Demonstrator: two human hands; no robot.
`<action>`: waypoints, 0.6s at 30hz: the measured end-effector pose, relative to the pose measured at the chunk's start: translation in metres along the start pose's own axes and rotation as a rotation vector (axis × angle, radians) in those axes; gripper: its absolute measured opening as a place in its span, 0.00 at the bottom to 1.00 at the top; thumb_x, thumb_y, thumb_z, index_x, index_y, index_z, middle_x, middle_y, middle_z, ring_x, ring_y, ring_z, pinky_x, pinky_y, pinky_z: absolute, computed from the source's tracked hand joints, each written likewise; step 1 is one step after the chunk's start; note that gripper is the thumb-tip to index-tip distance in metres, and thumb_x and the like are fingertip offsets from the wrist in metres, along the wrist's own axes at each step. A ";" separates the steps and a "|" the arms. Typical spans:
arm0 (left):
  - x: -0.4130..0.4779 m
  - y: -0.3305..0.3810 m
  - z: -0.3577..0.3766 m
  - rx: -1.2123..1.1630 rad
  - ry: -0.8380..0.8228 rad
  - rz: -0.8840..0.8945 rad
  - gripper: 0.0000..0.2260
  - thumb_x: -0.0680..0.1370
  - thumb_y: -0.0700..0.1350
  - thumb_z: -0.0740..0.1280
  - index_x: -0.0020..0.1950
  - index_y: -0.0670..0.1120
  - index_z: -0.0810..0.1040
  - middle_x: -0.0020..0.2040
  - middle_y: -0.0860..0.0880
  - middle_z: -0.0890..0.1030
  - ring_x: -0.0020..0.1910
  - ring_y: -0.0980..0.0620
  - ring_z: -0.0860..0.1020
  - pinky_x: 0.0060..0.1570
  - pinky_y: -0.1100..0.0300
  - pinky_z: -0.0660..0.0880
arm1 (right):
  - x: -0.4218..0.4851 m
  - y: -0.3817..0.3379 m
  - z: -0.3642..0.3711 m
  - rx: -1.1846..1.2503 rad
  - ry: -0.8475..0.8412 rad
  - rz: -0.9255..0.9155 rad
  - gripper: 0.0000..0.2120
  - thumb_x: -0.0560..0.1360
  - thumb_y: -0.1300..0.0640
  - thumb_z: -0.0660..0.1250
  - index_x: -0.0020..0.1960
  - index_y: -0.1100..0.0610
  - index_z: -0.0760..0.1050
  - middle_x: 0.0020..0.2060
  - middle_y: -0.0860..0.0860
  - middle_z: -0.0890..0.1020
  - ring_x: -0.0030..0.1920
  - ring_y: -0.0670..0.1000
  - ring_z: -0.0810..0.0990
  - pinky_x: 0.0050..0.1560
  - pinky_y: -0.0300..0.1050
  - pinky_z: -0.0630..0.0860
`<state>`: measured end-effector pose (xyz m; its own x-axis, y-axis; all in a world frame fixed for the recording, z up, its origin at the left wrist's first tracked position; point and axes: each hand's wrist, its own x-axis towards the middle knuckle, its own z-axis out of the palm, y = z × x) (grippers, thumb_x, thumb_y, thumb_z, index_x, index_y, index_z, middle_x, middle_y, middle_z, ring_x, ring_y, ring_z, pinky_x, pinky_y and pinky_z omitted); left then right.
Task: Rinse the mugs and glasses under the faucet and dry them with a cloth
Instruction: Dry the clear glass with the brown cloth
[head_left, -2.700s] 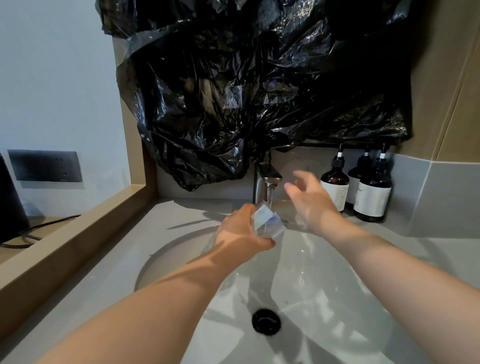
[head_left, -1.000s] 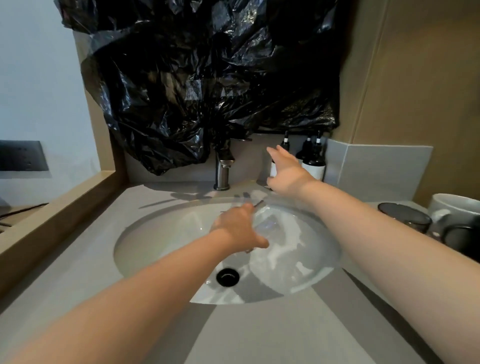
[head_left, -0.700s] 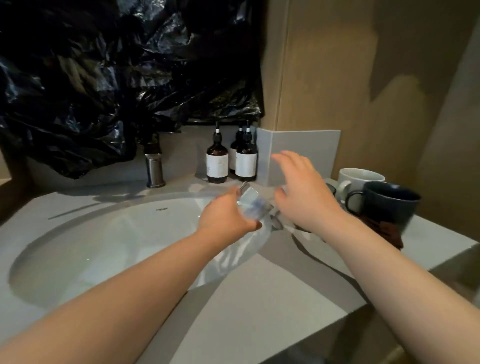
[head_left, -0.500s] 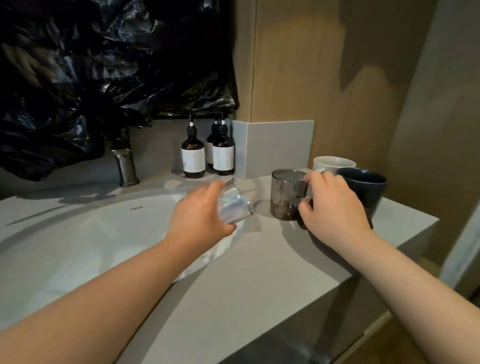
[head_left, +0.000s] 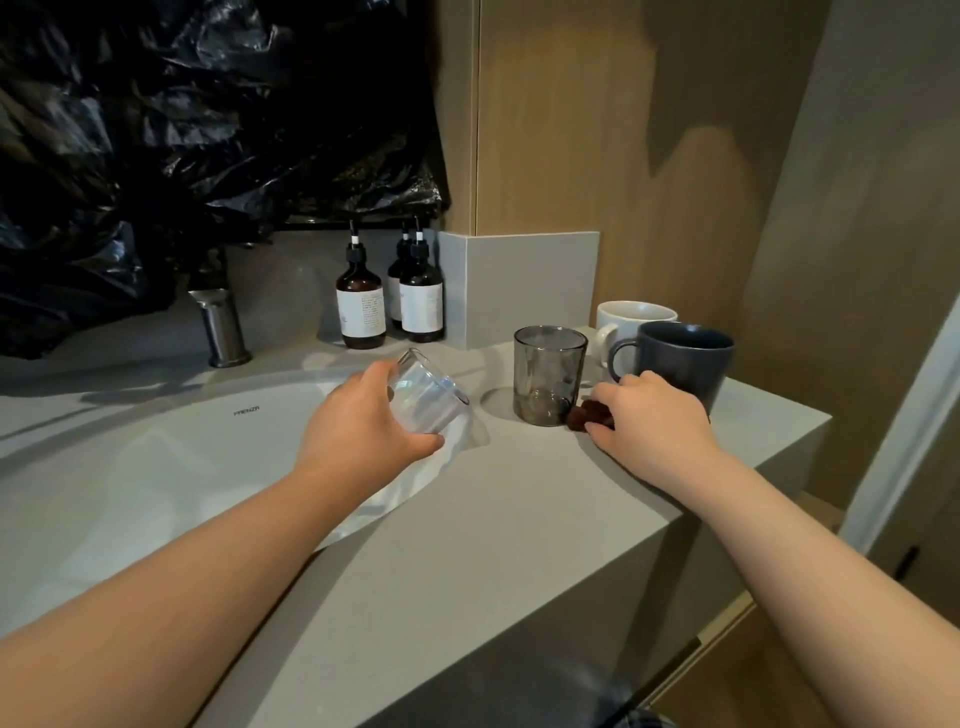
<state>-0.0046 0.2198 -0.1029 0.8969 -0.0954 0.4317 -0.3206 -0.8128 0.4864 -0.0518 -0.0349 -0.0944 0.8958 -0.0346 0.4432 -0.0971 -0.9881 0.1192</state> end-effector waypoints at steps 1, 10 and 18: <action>0.000 0.000 -0.002 -0.027 -0.007 -0.022 0.33 0.66 0.56 0.75 0.67 0.50 0.67 0.54 0.53 0.76 0.51 0.53 0.76 0.43 0.60 0.69 | -0.002 0.000 -0.001 0.015 0.021 -0.018 0.13 0.77 0.46 0.62 0.58 0.50 0.75 0.47 0.48 0.80 0.47 0.50 0.75 0.38 0.41 0.71; 0.011 -0.018 -0.023 -0.654 -0.147 -0.349 0.19 0.68 0.54 0.76 0.54 0.51 0.74 0.49 0.49 0.81 0.48 0.51 0.80 0.48 0.54 0.78 | 0.001 -0.062 -0.044 0.422 0.215 -0.183 0.09 0.73 0.49 0.67 0.51 0.49 0.79 0.43 0.45 0.82 0.45 0.49 0.79 0.46 0.48 0.78; -0.004 -0.084 -0.077 -0.737 -0.300 -0.546 0.21 0.70 0.55 0.73 0.58 0.46 0.74 0.55 0.43 0.79 0.49 0.44 0.81 0.47 0.54 0.79 | 0.059 -0.150 -0.050 0.876 0.086 -0.295 0.02 0.70 0.56 0.69 0.41 0.49 0.78 0.33 0.44 0.79 0.39 0.47 0.77 0.39 0.42 0.74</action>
<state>-0.0046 0.3332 -0.0871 0.9868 -0.0374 -0.1575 0.1446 -0.2330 0.9616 -0.0058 0.1188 -0.0411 0.7933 0.2132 0.5703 0.5237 -0.7166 -0.4606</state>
